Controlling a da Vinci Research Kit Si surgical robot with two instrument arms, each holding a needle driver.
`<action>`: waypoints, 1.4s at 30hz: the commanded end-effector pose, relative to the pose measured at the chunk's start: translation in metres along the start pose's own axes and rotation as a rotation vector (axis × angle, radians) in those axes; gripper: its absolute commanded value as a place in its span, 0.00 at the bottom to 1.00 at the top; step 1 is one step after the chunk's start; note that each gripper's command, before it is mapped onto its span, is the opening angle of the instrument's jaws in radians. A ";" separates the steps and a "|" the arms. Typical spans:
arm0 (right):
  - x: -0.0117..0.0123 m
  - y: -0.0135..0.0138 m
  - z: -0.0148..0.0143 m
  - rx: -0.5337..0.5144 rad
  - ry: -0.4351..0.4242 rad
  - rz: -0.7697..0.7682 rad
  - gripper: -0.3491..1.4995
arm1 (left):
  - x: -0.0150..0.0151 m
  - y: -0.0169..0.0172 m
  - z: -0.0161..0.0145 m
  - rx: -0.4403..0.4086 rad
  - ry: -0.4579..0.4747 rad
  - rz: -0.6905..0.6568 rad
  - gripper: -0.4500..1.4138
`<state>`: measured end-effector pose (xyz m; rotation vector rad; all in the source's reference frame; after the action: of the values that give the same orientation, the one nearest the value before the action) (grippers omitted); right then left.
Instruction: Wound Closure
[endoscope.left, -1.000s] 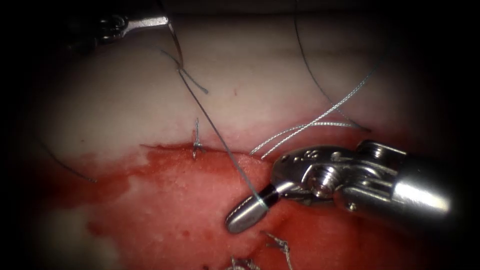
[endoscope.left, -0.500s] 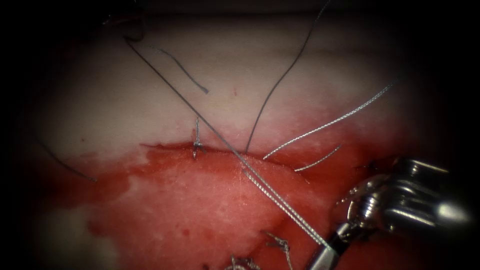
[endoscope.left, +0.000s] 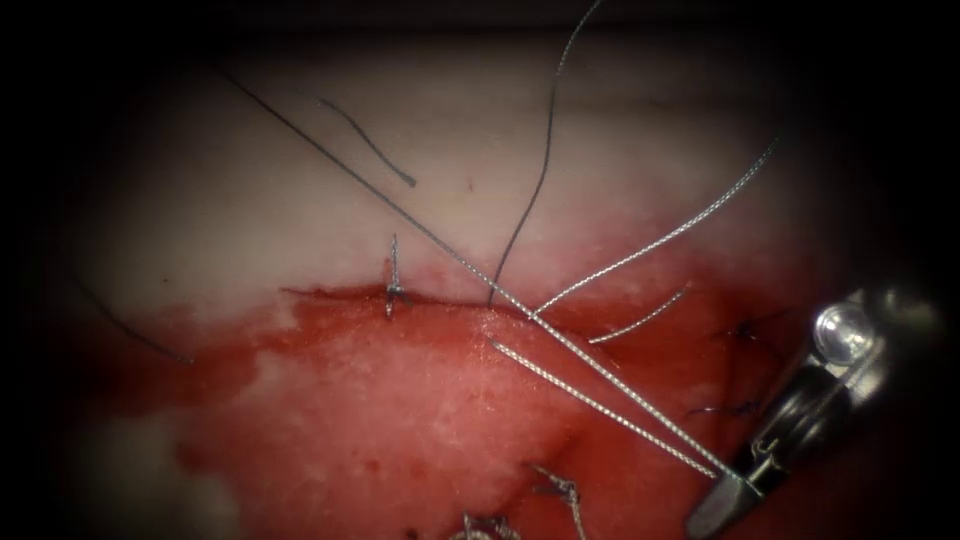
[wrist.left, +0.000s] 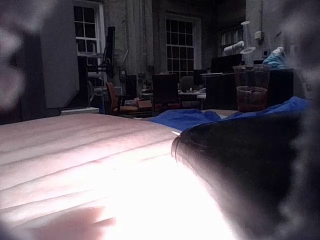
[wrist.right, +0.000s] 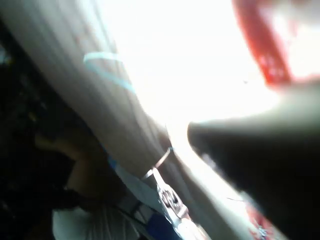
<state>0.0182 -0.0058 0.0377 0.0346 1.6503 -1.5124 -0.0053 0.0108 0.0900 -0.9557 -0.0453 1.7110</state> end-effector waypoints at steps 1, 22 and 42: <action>-0.0004 0.0012 -0.0021 -0.041 -0.002 -0.134 0.00 | 0.0018 0.0002 0.0000 -0.069 0.006 -0.058 0.00; -0.0048 0.0128 -0.0154 0.091 -0.667 -0.707 0.14 | 0.0017 0.0092 0.0001 -0.681 -0.036 -0.364 0.00; -0.0124 0.0086 -0.0035 -0.202 -0.389 -0.184 0.62 | 0.0041 0.0083 -0.0019 -0.842 0.048 -0.434 0.00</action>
<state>0.0280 0.0044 0.0386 -0.4946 1.5154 -1.3631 -0.0110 0.0088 0.0834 -1.4494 -0.9399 1.2437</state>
